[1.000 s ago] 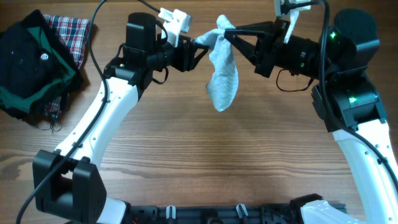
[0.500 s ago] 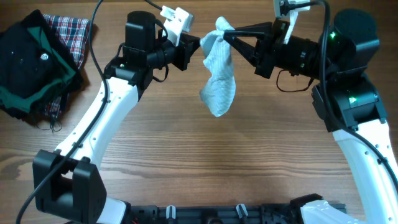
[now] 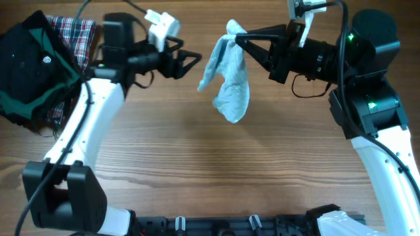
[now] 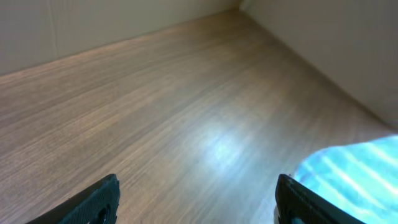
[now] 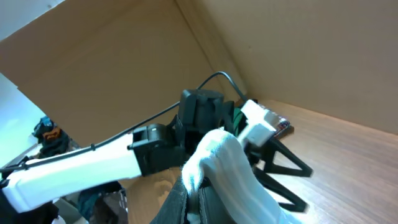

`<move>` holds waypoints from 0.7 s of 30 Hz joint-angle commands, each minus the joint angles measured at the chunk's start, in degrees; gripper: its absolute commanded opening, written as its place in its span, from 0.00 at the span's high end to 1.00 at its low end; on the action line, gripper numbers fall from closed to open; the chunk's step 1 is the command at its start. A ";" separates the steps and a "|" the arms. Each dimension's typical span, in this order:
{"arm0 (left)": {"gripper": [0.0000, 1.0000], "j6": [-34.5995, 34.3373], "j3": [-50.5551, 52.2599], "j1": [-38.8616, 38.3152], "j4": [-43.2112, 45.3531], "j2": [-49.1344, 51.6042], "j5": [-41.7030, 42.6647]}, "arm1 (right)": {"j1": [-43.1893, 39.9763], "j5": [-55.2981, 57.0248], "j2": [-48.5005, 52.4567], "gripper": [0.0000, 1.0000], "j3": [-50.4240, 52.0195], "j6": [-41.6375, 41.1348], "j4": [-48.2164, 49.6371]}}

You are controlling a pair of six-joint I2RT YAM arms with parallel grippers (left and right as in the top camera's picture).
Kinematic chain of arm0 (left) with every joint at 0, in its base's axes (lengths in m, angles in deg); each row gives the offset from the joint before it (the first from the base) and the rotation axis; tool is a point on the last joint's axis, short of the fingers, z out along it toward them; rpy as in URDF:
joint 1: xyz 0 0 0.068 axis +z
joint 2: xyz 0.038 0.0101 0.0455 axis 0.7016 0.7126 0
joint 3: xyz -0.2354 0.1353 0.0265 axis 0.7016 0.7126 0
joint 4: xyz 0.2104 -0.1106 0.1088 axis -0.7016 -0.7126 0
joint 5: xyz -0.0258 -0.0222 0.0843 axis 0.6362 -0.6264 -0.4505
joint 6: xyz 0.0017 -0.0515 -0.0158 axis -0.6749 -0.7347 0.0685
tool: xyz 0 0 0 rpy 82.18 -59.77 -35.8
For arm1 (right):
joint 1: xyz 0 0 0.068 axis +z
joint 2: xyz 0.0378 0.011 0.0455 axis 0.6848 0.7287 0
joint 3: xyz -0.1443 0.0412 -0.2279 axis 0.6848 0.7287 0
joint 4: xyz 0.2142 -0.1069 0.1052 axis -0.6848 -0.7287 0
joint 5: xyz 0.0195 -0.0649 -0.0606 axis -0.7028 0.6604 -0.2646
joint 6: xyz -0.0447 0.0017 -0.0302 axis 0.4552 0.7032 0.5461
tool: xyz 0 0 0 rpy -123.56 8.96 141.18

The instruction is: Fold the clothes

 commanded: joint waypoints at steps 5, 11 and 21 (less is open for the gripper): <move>0.19 10.91 0.37 4.46 -2.54 0.68 19.67 | 0.13 -1.36 -0.81 0.96 -1.29 0.09 -0.13; 0.17 11.15 0.37 2.03 -5.81 0.46 18.64 | 0.02 -0.87 -0.74 0.96 -1.27 0.22 -0.28; 0.16 15.39 0.37 -3.85 -12.92 -0.68 8.41 | -0.31 -0.70 -0.26 0.96 -1.27 0.28 -0.39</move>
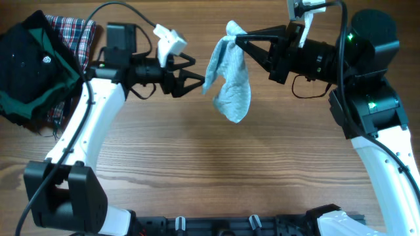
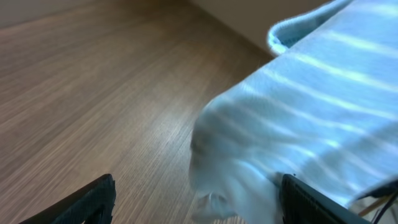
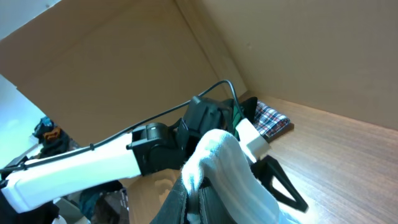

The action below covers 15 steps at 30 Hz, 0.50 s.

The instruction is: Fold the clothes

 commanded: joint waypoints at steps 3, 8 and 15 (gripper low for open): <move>0.16 2.38 0.37 -2.64 -0.17 -1.22 -3.21 | -0.26 -0.72 -0.26 0.96 -1.27 0.37 -0.07; 0.15 2.38 0.37 -1.68 -0.72 -3.63 -3.23 | -0.26 0.04 -0.22 0.96 -1.27 1.66 -1.09; 0.12 2.40 0.37 -1.22 -3.85 -8.44 -3.26 | -0.26 0.35 -0.20 0.96 -1.27 1.75 -1.09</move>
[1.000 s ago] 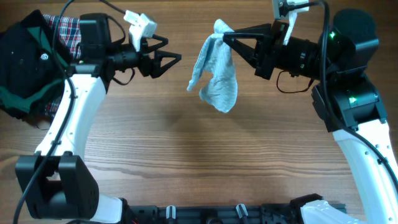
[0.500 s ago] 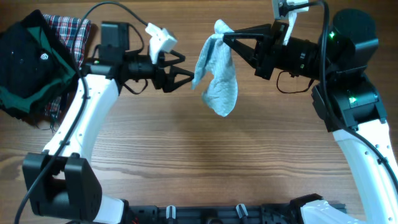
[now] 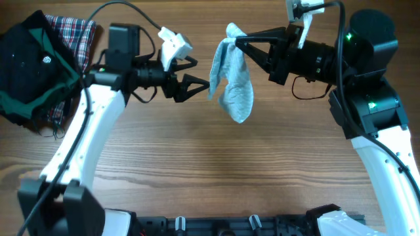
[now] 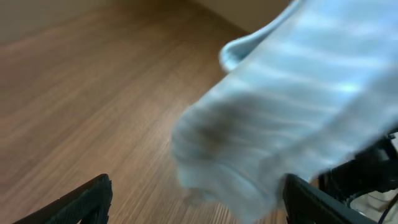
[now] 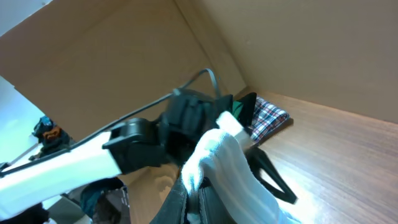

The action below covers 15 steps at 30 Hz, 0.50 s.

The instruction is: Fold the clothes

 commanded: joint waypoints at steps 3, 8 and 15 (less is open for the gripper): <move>0.12 1.14 0.37 -1.46 -0.85 -3.28 -0.44 | -0.26 0.28 -0.20 0.96 -1.27 1.05 1.03; 0.12 1.14 0.37 -4.31 -1.46 -3.04 -3.85 | -0.26 0.26 -0.22 0.96 -1.27 0.74 1.38; 0.14 1.09 0.37 -8.48 -1.31 -2.97 -13.88 | -0.26 -0.42 -0.22 0.96 -1.27 -0.26 1.51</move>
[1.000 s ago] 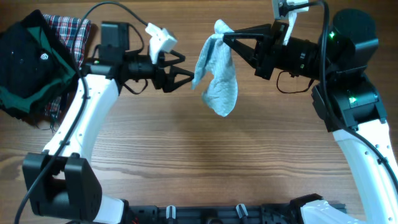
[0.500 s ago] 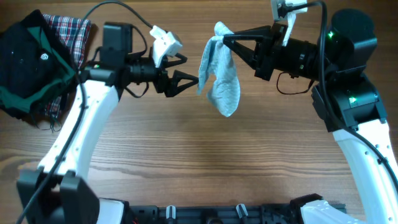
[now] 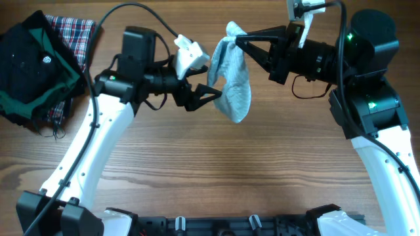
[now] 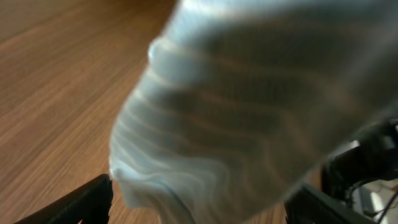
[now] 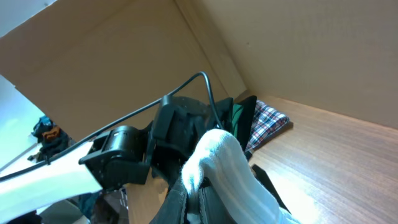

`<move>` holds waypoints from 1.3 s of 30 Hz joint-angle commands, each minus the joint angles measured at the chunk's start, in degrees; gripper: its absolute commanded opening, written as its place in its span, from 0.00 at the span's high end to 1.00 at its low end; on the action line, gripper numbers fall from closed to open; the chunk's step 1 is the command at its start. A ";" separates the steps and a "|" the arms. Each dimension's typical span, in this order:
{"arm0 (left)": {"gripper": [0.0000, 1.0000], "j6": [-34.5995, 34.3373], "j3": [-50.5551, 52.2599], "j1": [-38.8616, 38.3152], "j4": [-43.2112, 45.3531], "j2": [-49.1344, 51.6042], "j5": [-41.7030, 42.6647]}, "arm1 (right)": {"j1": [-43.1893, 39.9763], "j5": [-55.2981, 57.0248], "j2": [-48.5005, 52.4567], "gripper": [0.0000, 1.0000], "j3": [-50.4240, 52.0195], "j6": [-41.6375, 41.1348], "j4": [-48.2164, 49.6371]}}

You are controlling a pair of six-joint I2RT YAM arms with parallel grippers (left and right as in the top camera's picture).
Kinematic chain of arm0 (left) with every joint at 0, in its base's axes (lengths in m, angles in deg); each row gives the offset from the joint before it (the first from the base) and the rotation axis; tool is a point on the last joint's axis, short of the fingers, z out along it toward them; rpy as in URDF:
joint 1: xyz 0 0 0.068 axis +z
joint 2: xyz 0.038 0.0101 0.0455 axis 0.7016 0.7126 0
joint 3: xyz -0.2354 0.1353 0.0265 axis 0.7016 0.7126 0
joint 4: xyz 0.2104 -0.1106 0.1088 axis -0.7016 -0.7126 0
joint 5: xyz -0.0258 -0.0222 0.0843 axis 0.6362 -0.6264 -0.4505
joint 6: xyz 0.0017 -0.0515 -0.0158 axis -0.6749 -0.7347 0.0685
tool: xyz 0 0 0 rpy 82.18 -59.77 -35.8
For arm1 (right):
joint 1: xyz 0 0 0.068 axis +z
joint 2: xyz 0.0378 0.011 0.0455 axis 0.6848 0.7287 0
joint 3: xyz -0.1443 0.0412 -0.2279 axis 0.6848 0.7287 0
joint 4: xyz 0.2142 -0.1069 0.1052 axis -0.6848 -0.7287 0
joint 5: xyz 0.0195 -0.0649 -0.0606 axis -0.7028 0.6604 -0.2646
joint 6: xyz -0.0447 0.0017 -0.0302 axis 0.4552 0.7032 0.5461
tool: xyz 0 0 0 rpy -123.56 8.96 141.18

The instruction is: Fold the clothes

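A pale blue striped cloth (image 3: 231, 75) hangs above the table, pinched at its top corner by my right gripper (image 3: 237, 38), which is shut on it; in the right wrist view the cloth (image 5: 230, 168) bulges out of the closed fingers. My left gripper (image 3: 209, 96) is open, with the lower hanging part of the cloth (image 4: 249, 106) between its spread fingers (image 4: 87, 202). The cloth fills most of the left wrist view.
A heap of dark green and black clothing (image 3: 29, 65) with a red plaid garment (image 3: 75, 33) lies at the table's far left corner. Wood table (image 3: 210, 170) stretches below the arms. Cardboard walls show behind in the right wrist view.
My left gripper has moved right and now has the lower part of the hanging cloth between its open fingers. The right gripper holds the cloth in the same place.
My right gripper held the cloth up by a corner throughout. The left gripper was open well to the left of it, then closer to its edge at each moment, and now it stands around the cloth's lower part.
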 commanded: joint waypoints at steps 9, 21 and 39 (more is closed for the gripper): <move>0.23 0.87 0.37 -2.27 2.51 1.03 -8.70 | -0.26 -2.16 -0.22 0.96 -1.27 -0.37 0.59; 0.96 -0.92 0.37 -2.05 5.99 1.31 -10.73 | -0.26 -3.08 -0.22 0.95 -1.27 -0.09 0.83; 0.96 -11.69 0.35 2.29 12.13 1.29 -17.97 | -4.02 39.69 -0.15 0.96 -1.20 13.22 -19.76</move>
